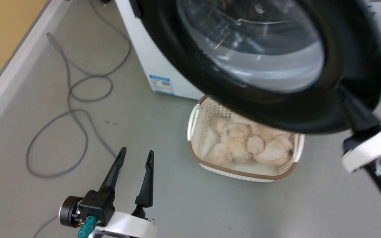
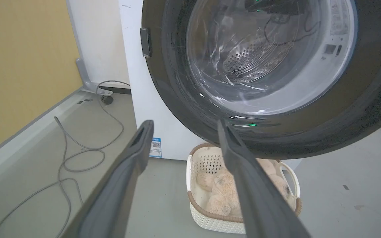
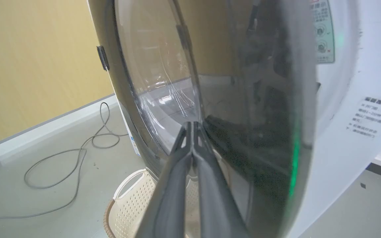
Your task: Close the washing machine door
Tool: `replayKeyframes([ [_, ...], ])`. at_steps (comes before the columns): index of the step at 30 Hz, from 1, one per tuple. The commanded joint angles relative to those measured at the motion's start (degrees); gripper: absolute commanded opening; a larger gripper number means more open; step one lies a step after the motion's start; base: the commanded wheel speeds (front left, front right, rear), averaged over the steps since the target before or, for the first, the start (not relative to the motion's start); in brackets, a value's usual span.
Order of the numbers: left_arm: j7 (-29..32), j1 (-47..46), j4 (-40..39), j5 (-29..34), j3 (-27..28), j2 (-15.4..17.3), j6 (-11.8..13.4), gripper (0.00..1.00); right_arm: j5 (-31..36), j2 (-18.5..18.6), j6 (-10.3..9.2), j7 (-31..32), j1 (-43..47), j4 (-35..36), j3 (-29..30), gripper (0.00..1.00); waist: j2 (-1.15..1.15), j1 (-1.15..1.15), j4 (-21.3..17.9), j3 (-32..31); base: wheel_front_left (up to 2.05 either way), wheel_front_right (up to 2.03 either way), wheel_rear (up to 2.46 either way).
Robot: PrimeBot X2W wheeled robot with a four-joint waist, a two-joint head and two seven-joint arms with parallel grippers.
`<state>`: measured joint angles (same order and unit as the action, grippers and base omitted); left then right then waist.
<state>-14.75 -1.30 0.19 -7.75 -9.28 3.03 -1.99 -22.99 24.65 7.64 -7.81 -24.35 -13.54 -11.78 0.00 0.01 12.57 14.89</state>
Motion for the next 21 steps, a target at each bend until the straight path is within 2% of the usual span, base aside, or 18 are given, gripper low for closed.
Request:
replayKeyframes([
  [1,-0.2,-1.1,-0.1,-0.2,-0.3,-0.1,0.3,1.0,-1.0,1.1,-0.15,0.2,-2.1,-1.2,0.9,0.0,0.0,-0.01,1.4,1.3,0.0,0.0,0.0],
  [9,-0.2,-2.8,-0.8,-1.4,-1.8,-0.1,1.5,1.0,-3.9,3.7,-0.15,2.9,-11.2,-7.8,1.8,0.0,0.0,-0.01,2.6,4.1,0.0,0.0,0.0],
  [21,-0.2,-5.0,-1.0,-2.7,-3.6,-0.1,2.6,1.0,-3.9,5.6,-0.15,5.6,-26.0,-20.2,3.6,0.0,0.0,-0.01,3.9,7.3,0.0,0.0,0.0],
])
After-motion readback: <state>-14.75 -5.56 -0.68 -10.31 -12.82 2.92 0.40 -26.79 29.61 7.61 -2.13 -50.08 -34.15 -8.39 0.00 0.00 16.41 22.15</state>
